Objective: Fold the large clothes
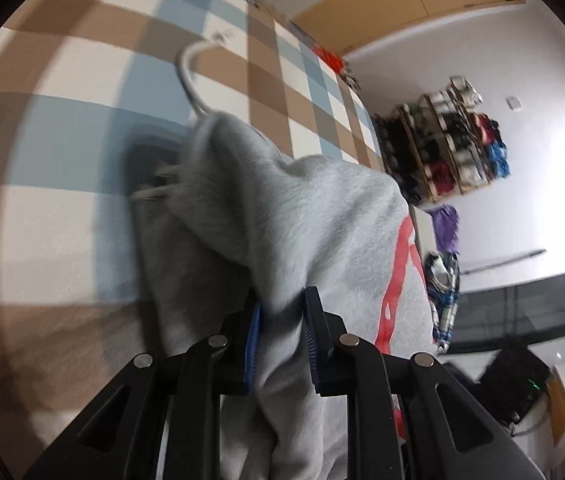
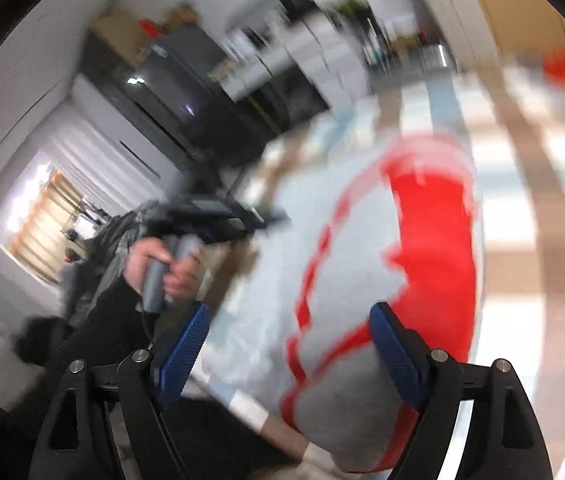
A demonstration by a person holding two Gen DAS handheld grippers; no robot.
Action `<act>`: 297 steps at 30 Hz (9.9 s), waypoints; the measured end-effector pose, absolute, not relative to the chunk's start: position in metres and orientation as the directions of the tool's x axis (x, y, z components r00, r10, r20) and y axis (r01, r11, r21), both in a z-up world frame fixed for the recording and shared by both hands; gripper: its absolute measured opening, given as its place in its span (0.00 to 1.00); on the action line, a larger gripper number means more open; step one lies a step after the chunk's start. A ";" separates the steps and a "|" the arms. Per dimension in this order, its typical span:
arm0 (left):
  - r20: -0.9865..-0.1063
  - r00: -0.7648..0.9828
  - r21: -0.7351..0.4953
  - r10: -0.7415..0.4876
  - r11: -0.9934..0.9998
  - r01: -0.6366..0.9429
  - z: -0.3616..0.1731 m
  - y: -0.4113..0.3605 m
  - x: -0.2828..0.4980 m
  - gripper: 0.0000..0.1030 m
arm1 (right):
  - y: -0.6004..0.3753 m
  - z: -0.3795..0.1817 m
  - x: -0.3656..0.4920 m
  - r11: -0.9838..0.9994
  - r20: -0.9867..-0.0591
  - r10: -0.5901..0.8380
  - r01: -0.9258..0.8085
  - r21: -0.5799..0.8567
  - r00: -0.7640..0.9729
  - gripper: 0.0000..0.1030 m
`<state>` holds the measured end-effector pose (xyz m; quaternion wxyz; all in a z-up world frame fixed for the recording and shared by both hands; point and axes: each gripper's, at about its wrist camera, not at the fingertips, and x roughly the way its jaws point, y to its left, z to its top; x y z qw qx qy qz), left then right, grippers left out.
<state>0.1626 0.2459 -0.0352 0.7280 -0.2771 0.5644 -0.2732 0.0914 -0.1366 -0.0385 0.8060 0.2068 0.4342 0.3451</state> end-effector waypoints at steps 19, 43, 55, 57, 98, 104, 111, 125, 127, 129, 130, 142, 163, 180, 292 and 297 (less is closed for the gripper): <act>-0.804 0.216 -0.468 -0.554 0.813 0.346 -0.058 0.148 0.021 0.58 | -0.152 -0.066 0.074 0.663 -0.558 0.748 -0.427 0.615 0.359 0.81; -0.836 0.239 -0.479 -0.494 0.869 0.121 -0.048 0.183 0.166 0.15 | -0.181 -0.073 0.074 0.450 -0.333 0.883 -0.398 0.799 0.330 0.93; -0.804 0.244 -0.494 -0.543 0.837 0.234 -0.036 0.195 0.176 0.09 | -0.198 -0.090 0.089 0.260 -0.192 0.951 -0.289 0.921 0.244 0.96; -0.815 0.225 -0.500 -0.535 0.844 0.195 -0.061 0.200 0.175 0.10 | -0.196 -0.090 0.087 0.271 -0.200 0.948 -0.301 0.914 0.246 0.96; -0.808 0.440 -0.290 -0.392 0.915 0.282 -0.063 0.158 0.009 0.69 | 0.007 -0.038 0.279 0.911 -0.952 0.183 -0.407 0.071 0.244 0.74; -0.813 0.426 -0.297 -0.397 0.912 0.283 -0.063 0.159 0.015 0.69 | 0.018 -0.092 0.292 0.909 -0.978 0.064 -0.416 -0.025 0.199 0.74; -0.816 0.433 -0.275 -0.382 0.917 0.289 -0.064 0.157 0.018 0.69 | -0.012 -0.069 0.284 0.919 -0.948 0.221 -0.375 0.123 0.230 0.80; -0.821 0.441 -0.269 -0.363 0.927 0.263 -0.064 0.156 0.017 0.70 | -0.072 -0.017 0.142 0.828 -0.928 0.317 -0.535 0.171 0.195 0.81; -0.821 0.443 -0.266 -0.361 0.927 0.264 -0.064 0.155 0.017 0.70 | -0.068 -0.037 0.130 0.833 -0.950 0.237 -0.546 0.090 0.205 0.82; -0.824 0.447 -0.248 -0.347 0.931 0.266 -0.064 0.153 0.013 0.70 | -0.064 -0.051 0.117 0.832 -0.937 0.172 -0.554 -0.026 0.303 0.88; -0.825 0.449 -0.244 -0.344 0.932 0.267 -0.064 0.152 0.013 0.70 | -0.066 -0.053 0.115 0.840 -0.930 0.183 -0.541 -0.020 0.319 0.90; -0.816 0.449 -0.261 -0.363 0.925 0.275 -0.064 0.158 0.016 0.69 | -0.066 -0.056 0.116 0.875 -0.927 0.195 -0.484 0.018 0.319 0.98; -0.816 0.456 -0.257 -0.355 0.930 0.265 -0.063 0.156 0.013 0.70 | -0.083 -0.053 0.070 0.852 -0.924 0.317 -0.493 0.178 0.214 0.92; -0.768 0.442 -0.432 -0.463 0.885 0.176 -0.031 0.228 0.038 0.70 | -0.234 -0.059 0.038 0.596 -0.415 0.745 -0.242 0.766 0.522 0.94; -0.750 -0.045 -0.655 -0.660 0.730 0.196 -0.086 0.128 0.111 0.61 | -0.192 -0.131 0.105 0.554 -0.527 0.831 -0.171 0.815 0.180 0.72; -0.702 -0.049 -0.705 -0.711 0.684 0.187 -0.094 0.133 0.108 0.28 | -0.186 -0.131 0.106 0.521 -0.490 0.848 -0.150 0.841 0.201 0.68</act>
